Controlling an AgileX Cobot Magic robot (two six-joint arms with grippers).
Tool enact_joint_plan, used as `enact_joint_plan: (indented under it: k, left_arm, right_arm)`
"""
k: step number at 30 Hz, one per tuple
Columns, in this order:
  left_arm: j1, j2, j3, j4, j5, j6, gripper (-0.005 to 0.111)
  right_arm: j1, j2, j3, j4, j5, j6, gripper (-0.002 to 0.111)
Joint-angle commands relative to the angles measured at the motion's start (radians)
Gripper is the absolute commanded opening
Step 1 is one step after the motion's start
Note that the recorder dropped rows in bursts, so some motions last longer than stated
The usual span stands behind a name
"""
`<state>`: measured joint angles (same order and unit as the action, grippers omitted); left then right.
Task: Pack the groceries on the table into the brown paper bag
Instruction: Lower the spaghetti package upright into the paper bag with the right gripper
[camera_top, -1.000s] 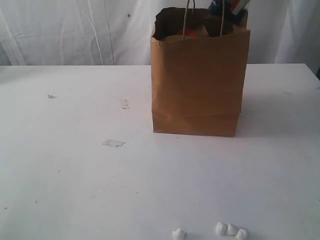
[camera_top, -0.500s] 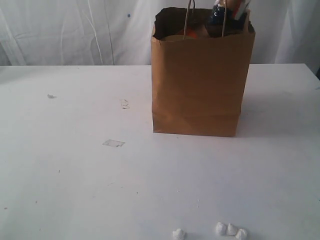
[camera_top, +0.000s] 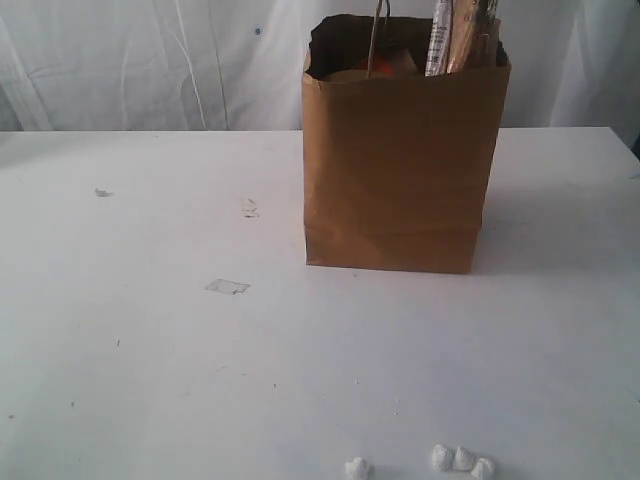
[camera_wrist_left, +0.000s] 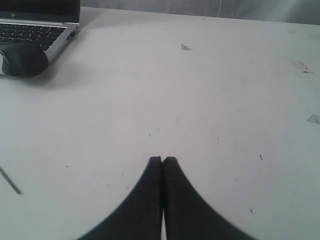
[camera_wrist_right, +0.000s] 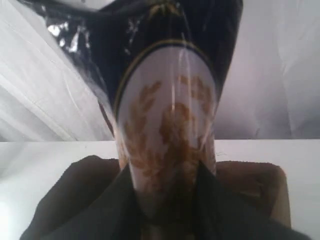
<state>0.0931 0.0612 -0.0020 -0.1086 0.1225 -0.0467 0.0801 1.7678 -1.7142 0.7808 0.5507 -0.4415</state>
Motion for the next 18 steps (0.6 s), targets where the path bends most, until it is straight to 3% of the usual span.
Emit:
enact_joint_plan:
  k: [1, 18]
  left_arm:
    - [-0.005, -0.003, 0.002, -0.006, 0.004, -0.001, 0.000]
    - [-0.005, -0.003, 0.002, -0.006, 0.004, -0.001, 0.000]
  right_arm:
    - [-0.010, -0.019, -0.017, 0.079, -0.044, -0.011, 0.000]
    - [-0.010, 0.026, -0.017, 0.085, 0.029, -0.150, 0.004]
